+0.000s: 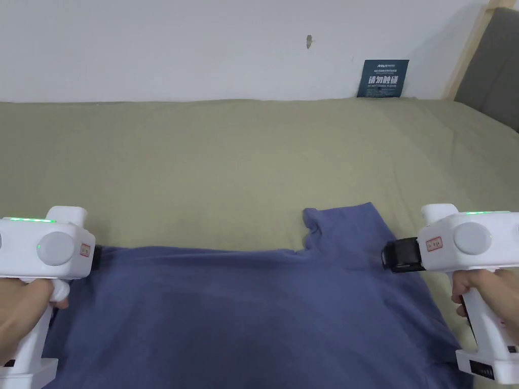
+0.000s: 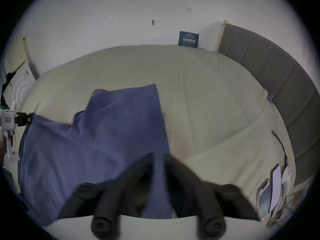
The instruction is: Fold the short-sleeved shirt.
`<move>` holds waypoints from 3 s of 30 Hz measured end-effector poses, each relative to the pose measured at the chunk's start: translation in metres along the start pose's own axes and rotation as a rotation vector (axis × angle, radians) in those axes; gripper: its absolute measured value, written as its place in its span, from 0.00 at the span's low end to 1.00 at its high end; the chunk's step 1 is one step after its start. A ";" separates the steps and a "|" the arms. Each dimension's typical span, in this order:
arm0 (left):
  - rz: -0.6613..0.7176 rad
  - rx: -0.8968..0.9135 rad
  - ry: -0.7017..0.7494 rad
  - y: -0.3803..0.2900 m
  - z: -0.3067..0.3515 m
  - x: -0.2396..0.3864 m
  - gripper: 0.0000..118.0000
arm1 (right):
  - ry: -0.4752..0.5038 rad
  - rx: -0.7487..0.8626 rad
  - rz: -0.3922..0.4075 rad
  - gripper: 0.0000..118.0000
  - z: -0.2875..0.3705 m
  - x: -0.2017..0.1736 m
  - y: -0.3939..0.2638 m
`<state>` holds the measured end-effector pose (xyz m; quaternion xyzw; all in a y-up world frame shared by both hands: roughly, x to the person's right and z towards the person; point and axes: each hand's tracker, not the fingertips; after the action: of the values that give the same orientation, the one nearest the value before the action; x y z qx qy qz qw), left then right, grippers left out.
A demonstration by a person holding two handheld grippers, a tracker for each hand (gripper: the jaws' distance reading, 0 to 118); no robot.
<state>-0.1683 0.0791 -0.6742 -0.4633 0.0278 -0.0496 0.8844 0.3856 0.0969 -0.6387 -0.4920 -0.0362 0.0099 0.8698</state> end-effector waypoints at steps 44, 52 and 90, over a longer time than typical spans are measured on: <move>0.115 0.548 0.097 0.043 0.477 -0.093 0.02 | 0.123 0.730 0.053 0.01 0.457 -0.018 0.050; 0.183 0.551 0.159 0.117 0.464 -0.092 0.02 | 0.062 0.761 0.038 0.01 0.450 -0.029 0.124; 0.118 0.433 0.221 0.219 0.124 -0.058 0.02 | -0.076 0.655 0.037 0.01 0.157 -0.077 0.246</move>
<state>-0.2004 0.3106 -0.7836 -0.2524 0.1402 -0.0529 0.9559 0.3014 0.3538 -0.7733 -0.1862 -0.0545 0.0554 0.9794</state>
